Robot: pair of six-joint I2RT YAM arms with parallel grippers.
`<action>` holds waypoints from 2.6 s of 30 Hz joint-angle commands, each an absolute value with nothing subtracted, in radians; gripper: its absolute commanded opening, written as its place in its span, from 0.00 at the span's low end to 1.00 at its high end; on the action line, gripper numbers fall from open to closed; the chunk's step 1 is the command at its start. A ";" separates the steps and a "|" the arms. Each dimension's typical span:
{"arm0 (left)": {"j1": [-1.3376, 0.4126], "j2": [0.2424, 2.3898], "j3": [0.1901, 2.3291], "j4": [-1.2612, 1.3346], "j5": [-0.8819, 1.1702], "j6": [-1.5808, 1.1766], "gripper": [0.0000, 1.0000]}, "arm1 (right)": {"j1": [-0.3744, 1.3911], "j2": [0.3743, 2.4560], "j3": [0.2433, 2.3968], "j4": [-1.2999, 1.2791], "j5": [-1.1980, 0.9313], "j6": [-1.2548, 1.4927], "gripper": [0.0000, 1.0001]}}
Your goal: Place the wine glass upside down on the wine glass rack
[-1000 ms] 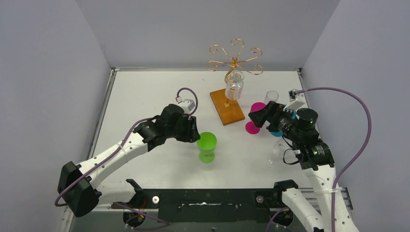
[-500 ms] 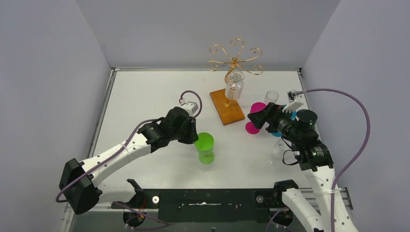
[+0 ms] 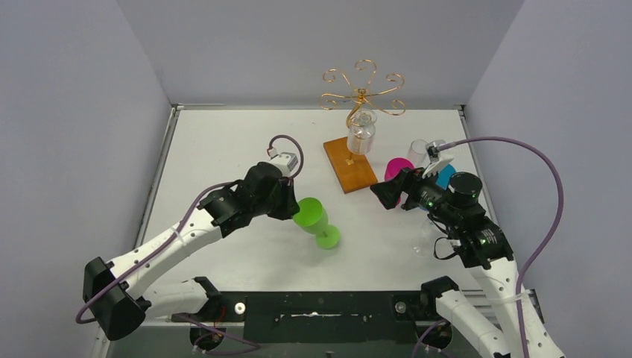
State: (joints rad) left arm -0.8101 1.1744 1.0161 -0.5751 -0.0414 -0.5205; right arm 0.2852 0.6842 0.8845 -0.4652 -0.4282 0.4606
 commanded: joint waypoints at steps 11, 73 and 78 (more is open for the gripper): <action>-0.526 1.026 1.045 -0.610 0.371 -0.454 0.00 | 0.566 0.658 0.863 -0.344 -0.585 -0.223 0.71; -0.471 0.773 0.962 -0.312 0.596 -0.573 0.62 | 1.200 0.901 0.813 -0.003 0.017 0.157 0.00; -0.471 0.789 0.912 -0.248 0.721 -0.591 0.60 | 1.186 0.913 0.754 0.174 0.059 0.412 0.00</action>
